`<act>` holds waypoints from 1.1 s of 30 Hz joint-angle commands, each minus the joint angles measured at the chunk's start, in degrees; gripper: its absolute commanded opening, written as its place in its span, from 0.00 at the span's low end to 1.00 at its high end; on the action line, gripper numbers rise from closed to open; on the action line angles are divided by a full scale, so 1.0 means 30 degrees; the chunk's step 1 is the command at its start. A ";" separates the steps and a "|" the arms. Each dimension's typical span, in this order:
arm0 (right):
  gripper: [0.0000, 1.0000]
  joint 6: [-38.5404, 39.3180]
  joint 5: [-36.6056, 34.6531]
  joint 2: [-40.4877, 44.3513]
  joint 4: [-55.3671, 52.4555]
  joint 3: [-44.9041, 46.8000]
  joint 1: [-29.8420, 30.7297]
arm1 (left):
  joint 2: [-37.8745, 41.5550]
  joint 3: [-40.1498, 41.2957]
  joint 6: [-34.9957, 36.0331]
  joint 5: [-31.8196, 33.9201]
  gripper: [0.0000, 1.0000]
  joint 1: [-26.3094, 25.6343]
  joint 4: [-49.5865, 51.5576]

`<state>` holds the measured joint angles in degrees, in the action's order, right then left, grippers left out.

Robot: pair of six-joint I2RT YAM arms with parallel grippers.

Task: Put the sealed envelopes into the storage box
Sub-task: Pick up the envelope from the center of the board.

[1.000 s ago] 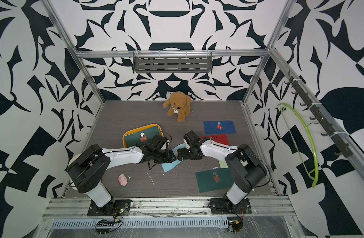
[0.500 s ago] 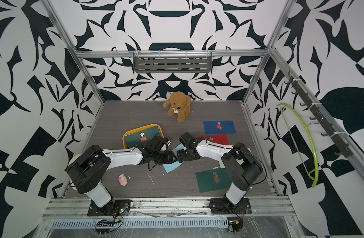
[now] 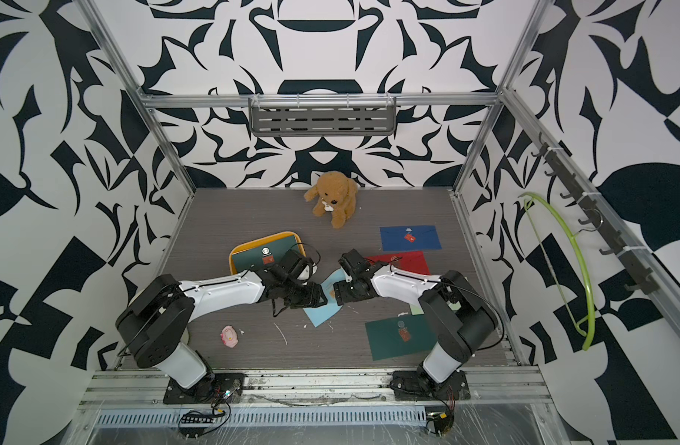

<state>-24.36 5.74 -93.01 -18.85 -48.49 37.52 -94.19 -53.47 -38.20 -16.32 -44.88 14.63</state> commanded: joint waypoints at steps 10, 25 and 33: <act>0.76 0.0196 0.0737 -0.1145 -0.2357 0.1631 -0.0127 | -0.4591 -0.7144 0.6971 -0.2839 0.64 0.2477 0.4442; 0.74 0.0209 0.0757 -0.0930 -0.2329 0.1808 -0.0171 | -0.9199 -1.1954 1.1120 -0.5809 0.64 0.2983 0.7282; 0.74 0.0226 0.0928 -0.0959 -0.2153 0.1841 -0.0168 | -1.0304 -1.2590 1.1878 -0.6777 0.64 0.3006 0.7096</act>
<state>-23.53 6.44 -92.03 -17.15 -46.96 37.21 -123.50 -89.67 -4.95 -33.63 -36.01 34.65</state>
